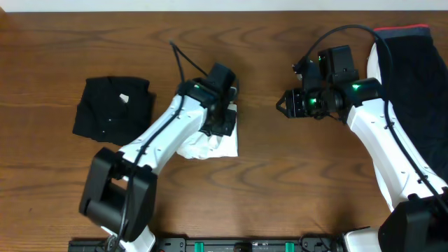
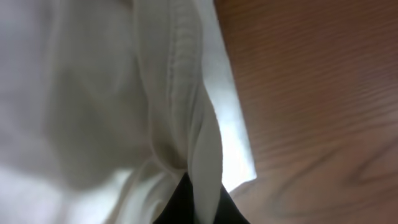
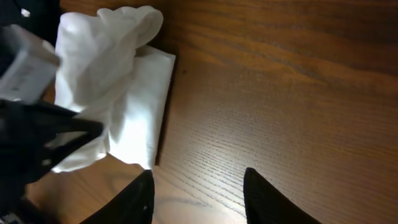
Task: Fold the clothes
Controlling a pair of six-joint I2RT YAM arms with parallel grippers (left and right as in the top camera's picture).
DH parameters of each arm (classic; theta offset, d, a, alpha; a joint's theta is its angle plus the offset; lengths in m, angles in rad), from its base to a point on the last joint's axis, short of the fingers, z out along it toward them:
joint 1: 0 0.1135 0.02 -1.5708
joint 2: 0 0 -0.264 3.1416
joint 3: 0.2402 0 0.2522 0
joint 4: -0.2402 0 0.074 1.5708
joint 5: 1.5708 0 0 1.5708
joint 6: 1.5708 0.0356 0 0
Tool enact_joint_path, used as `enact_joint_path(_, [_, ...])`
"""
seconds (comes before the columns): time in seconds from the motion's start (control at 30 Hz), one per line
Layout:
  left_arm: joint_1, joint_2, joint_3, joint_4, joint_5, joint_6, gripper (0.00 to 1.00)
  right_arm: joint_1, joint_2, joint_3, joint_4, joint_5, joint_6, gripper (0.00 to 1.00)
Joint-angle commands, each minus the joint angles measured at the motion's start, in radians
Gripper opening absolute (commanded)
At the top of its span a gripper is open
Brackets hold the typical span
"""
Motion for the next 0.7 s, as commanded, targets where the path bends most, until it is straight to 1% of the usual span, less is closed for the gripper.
enact_joint_path(0.0, [-0.022,0.027,-0.001,0.006,-0.011,-0.061,0.10,-0.005,-0.019,0.010,-0.005,0.003,-0.019,0.45])
enact_joint_path(0.03, [-0.027,0.027,-0.001,0.002,-0.010,-0.068,0.16,-0.005,-0.019,0.010,-0.006,0.003,-0.019,0.45])
enact_joint_path(0.07, [-0.033,0.026,-0.001,-0.003,-0.008,-0.068,0.26,-0.005,-0.019,0.010,-0.006,0.003,-0.019,0.45])
enact_joint_path(0.1, [-0.037,0.022,0.002,-0.016,-0.008,-0.068,0.34,-0.005,-0.019,0.010,-0.006,0.003,-0.018,0.45])
enact_joint_path(0.23, [-0.034,-0.009,0.060,-0.140,-0.015,-0.070,0.37,-0.005,-0.019,0.010,-0.010,0.003,-0.018,0.47])
enact_joint_path(0.37, [-0.009,-0.075,0.145,-0.242,-0.071,-0.070,0.39,-0.004,-0.019,0.010,-0.007,-0.002,-0.019,0.49])
enact_joint_path(0.47, [0.039,-0.155,0.167,-0.261,-0.091,-0.070,0.50,0.006,-0.019,0.010,-0.001,-0.051,-0.019,0.47])
enact_joint_path(0.6, [0.140,-0.204,0.167,-0.265,-0.090,-0.071,0.50,0.051,-0.019,0.010,0.057,-0.139,-0.018,0.38])
enact_joint_path(0.67, [0.182,-0.193,0.155,-0.266,-0.085,-0.071,0.50,0.098,-0.017,0.009,0.101,-0.142,-0.001,0.39])
